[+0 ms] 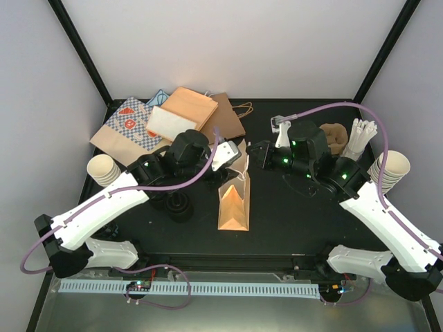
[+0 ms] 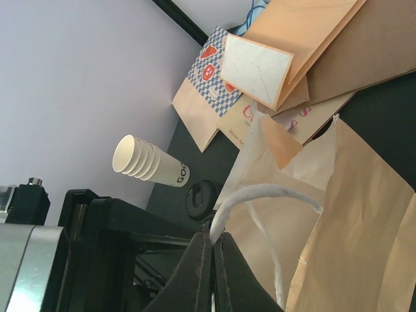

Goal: Pack the takeout coffee

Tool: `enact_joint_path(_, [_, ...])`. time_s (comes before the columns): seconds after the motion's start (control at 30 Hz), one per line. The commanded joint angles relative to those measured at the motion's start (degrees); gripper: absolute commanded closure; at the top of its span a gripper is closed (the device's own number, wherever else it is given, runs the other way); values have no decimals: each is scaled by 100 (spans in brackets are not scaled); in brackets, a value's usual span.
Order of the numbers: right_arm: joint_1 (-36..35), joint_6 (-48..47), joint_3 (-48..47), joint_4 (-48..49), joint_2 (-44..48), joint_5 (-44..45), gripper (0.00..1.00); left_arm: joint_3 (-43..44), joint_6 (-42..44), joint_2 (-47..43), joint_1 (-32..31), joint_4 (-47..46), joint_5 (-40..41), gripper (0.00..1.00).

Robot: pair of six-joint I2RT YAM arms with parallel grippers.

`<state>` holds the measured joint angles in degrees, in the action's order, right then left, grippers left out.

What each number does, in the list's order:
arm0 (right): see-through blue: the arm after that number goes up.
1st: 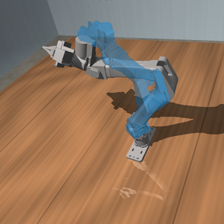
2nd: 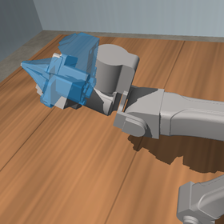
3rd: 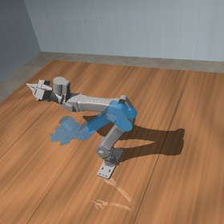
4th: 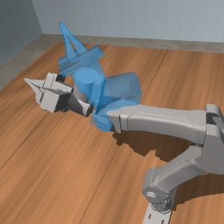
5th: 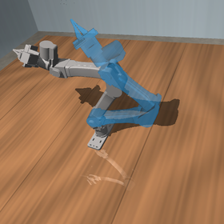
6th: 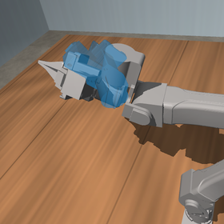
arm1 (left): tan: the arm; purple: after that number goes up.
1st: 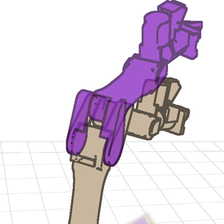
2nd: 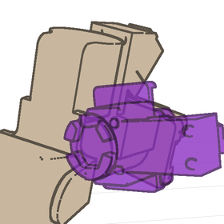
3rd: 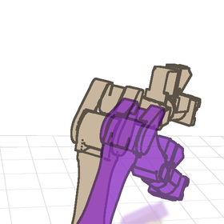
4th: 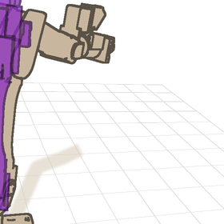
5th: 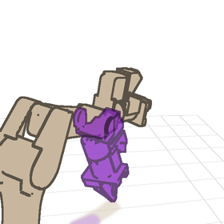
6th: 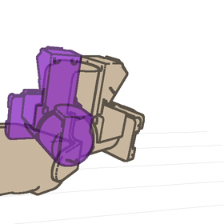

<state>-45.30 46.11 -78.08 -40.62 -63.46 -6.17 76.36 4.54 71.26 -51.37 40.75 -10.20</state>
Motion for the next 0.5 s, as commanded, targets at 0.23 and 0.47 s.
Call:
enact_joint_path(0.23, [-22,-97,-32,106,139,15,99,220,-90,71,-244,-272,1790,62])
enact_joint_path(0.47, [-16,-158,159,-64,350,232,99,-438,-1065,-578,-235,-1563,2968,63])
